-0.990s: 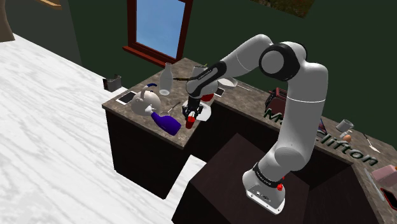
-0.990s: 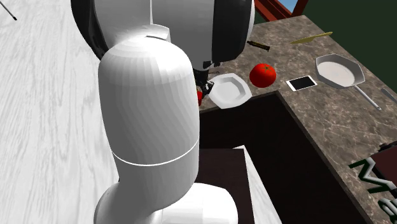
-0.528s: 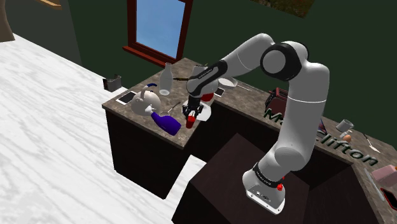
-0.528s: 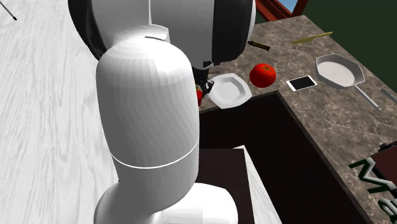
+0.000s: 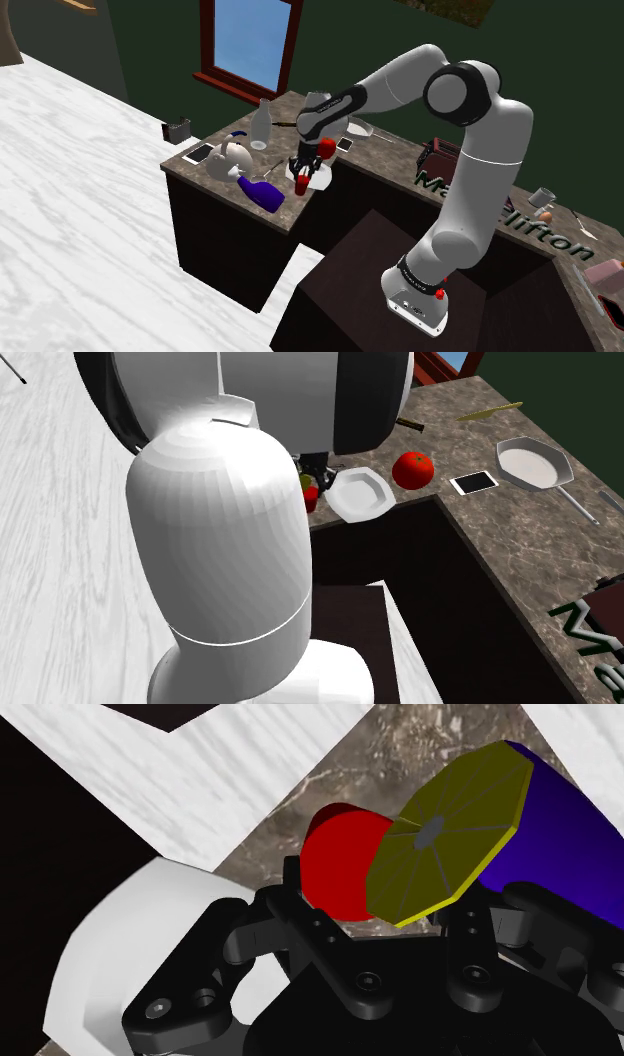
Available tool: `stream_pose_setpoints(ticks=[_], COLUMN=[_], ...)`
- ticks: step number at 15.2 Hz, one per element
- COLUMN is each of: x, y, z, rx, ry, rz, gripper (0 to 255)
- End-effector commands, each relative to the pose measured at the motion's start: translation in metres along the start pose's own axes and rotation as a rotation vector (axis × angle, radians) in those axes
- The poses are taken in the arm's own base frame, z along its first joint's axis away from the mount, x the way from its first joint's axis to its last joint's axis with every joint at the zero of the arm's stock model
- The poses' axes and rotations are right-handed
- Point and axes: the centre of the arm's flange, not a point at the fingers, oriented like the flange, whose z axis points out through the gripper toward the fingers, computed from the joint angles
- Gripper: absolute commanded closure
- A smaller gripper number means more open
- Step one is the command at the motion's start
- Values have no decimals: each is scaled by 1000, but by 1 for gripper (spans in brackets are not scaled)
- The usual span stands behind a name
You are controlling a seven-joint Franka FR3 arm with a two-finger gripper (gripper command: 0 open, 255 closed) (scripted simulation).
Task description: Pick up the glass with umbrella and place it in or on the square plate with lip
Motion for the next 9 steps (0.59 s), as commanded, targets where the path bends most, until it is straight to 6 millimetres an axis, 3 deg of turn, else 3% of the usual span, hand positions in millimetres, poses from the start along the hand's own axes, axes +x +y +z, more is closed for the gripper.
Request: stream_pose_setpoints(ticks=[1, 7, 9], x=[-1, -7, 13], y=[0, -1, 16], z=[-10, -41, -45], rx=[0, 0, 0], ry=[0, 0, 0], rz=[0, 0, 0], gripper=[255, 255, 255])
